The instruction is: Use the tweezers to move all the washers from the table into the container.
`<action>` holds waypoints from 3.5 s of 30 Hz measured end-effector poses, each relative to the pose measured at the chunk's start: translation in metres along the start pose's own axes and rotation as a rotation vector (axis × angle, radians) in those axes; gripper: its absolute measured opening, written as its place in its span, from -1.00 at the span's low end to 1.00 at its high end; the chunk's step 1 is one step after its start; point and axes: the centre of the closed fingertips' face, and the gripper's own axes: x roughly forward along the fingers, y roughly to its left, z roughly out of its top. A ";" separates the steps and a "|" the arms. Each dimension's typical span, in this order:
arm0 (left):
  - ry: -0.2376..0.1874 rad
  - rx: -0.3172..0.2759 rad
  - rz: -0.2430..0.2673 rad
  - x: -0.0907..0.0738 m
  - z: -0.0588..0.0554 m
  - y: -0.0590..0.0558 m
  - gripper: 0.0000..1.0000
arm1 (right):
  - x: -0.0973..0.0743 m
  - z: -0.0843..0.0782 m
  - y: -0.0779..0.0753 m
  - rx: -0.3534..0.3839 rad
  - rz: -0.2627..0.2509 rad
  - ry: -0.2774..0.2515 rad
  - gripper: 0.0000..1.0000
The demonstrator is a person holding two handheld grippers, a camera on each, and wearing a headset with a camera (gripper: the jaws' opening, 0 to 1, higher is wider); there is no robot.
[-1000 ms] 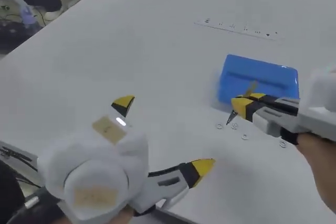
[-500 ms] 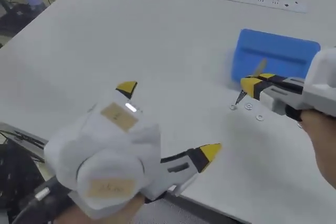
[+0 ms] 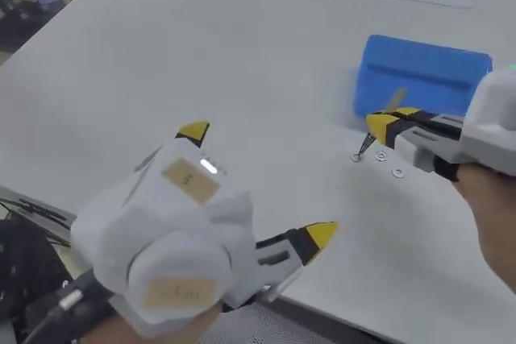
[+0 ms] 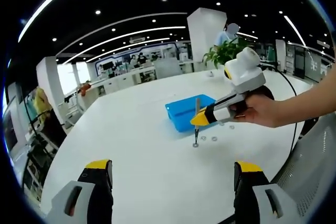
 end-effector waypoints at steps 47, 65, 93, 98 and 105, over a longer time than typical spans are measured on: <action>0.007 0.004 0.007 0.000 -0.001 0.001 0.98 | 0.001 -0.001 0.007 -0.002 -0.005 0.024 -0.93; 0.009 0.008 0.012 0.000 -0.002 0.002 0.98 | -0.001 -0.007 0.006 -0.059 -0.010 0.067 -0.97; 0.026 0.023 0.011 0.001 -0.004 0.001 0.98 | -0.044 -0.038 0.013 -0.157 0.024 0.384 -0.97; 0.032 0.029 0.012 0.001 -0.005 0.001 0.98 | -0.032 -0.027 0.015 -0.163 0.022 0.354 -0.97; 0.037 0.028 0.016 0.001 -0.006 0.002 0.93 | -0.025 -0.021 0.012 -0.183 -0.023 0.231 -0.97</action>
